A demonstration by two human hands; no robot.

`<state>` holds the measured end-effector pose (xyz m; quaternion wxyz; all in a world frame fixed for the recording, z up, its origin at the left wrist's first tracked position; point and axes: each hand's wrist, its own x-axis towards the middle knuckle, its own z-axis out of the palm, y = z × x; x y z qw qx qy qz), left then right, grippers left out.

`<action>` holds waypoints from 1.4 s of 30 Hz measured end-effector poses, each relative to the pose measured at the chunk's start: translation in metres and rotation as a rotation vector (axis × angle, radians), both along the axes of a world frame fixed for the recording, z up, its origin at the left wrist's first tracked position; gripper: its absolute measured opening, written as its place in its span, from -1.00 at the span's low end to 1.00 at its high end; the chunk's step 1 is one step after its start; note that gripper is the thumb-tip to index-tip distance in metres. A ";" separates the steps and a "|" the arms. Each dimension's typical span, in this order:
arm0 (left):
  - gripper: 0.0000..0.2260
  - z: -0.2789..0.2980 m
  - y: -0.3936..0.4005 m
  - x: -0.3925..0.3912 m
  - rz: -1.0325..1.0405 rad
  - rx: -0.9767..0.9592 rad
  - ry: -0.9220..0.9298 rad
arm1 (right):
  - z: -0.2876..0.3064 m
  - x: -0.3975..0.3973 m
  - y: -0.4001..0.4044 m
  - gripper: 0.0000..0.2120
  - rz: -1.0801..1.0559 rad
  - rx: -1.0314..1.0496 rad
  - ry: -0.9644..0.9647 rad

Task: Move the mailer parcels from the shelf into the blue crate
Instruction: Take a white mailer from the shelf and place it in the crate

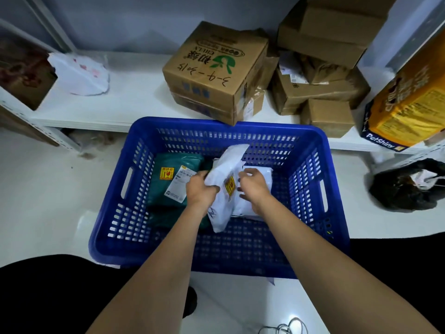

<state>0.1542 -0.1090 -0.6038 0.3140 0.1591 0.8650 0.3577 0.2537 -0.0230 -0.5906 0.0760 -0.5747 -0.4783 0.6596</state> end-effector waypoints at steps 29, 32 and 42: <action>-0.46 -0.035 0.030 -0.041 -1.074 -0.403 0.850 | -0.059 -0.025 -0.011 -0.64 0.660 1.189 -0.673; -0.58 -0.048 0.038 -0.047 -1.138 -0.436 0.875 | -0.071 -0.026 -0.038 -0.58 0.757 1.064 -0.604; -0.53 -0.028 0.058 -0.067 -1.135 -0.351 0.878 | -0.068 -0.018 0.012 -0.70 0.782 0.835 -0.665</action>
